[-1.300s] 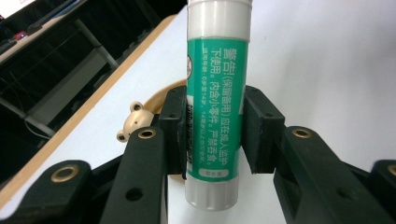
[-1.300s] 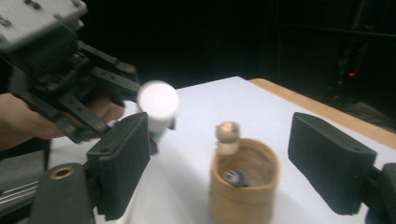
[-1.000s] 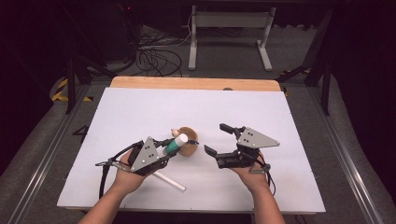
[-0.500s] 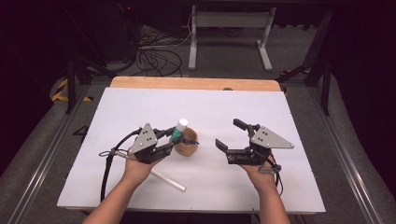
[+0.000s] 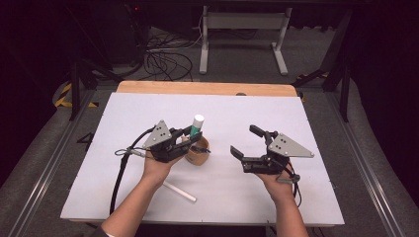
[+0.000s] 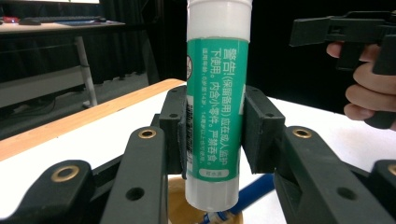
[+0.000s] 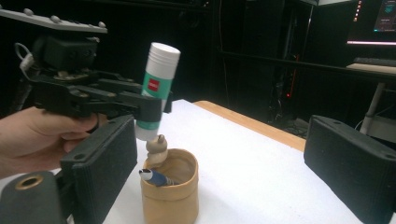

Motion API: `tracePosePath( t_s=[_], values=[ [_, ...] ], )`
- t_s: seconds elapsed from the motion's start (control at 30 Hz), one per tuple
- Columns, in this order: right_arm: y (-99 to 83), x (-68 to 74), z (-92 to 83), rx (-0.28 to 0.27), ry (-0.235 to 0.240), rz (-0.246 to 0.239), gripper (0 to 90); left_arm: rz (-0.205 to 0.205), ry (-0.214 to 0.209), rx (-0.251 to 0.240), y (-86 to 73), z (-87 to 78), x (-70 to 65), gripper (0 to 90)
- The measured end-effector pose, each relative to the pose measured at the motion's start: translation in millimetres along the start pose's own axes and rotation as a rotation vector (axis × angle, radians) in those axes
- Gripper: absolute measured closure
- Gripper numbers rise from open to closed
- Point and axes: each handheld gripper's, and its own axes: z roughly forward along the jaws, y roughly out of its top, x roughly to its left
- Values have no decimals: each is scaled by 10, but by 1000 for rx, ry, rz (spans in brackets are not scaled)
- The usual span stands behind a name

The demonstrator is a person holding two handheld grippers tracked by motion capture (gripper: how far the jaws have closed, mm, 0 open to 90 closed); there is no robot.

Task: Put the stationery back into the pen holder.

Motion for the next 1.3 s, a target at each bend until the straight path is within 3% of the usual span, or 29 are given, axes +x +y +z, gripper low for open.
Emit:
tracePosePath(
  t_s=[0.33,0.8,1.03,1.3],
  values=[
    [0,9,6,-1,5,0,107,-31,30,32,-126,154,73,653],
    [-3,24,20,3,10,-7,109,-23,49,32,-248,225,159,652],
    [-5,30,24,3,10,-7,110,-25,24,38,-299,268,176,651],
    [-5,34,26,3,12,-13,111,-34,36,57,-354,299,210,650]
  ],
)
